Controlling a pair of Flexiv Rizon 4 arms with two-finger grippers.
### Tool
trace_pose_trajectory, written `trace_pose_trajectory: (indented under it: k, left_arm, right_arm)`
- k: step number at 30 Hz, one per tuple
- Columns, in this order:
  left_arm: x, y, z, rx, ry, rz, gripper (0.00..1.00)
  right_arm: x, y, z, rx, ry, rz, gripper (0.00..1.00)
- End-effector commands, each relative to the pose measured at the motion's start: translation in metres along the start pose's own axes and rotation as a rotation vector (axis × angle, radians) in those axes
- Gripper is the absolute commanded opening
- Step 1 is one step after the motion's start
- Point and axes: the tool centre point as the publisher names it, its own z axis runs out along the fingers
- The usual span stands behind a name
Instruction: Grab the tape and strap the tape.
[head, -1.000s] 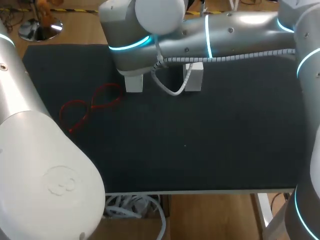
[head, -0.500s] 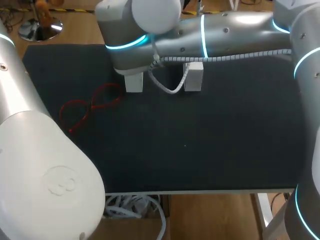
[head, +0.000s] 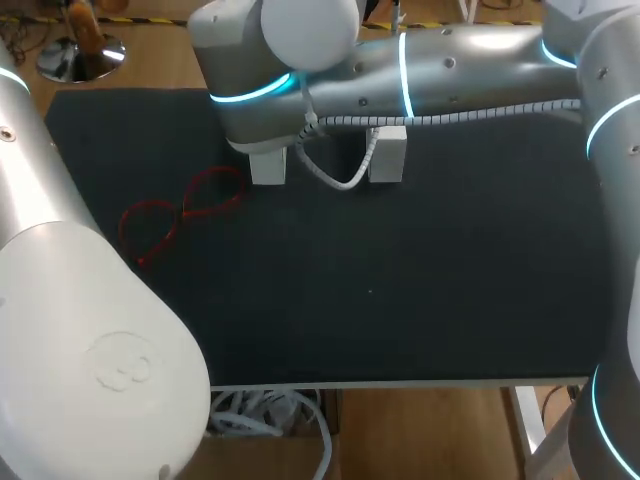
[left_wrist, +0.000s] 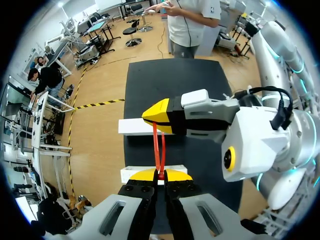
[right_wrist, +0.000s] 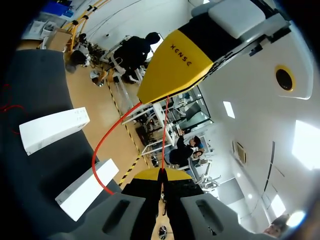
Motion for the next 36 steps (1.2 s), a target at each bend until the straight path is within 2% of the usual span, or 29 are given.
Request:
trace_pose_trajectory:
  k: [1, 36]
  left_arm:
    - [-0.0003, -0.0006, -0.0012, -0.004, 0.002, 0.000, 0.00]
    - [-0.0003, -0.0006, -0.0012, -0.004, 0.002, 0.000, 0.00]
  right_arm:
    - [-0.0036, 0.0003, -0.0014, -0.003, 0.015, -0.002, 0.00]
    - [-0.0023, 0.0100, -0.0054, -0.015, 0.002, -0.001, 0.00]
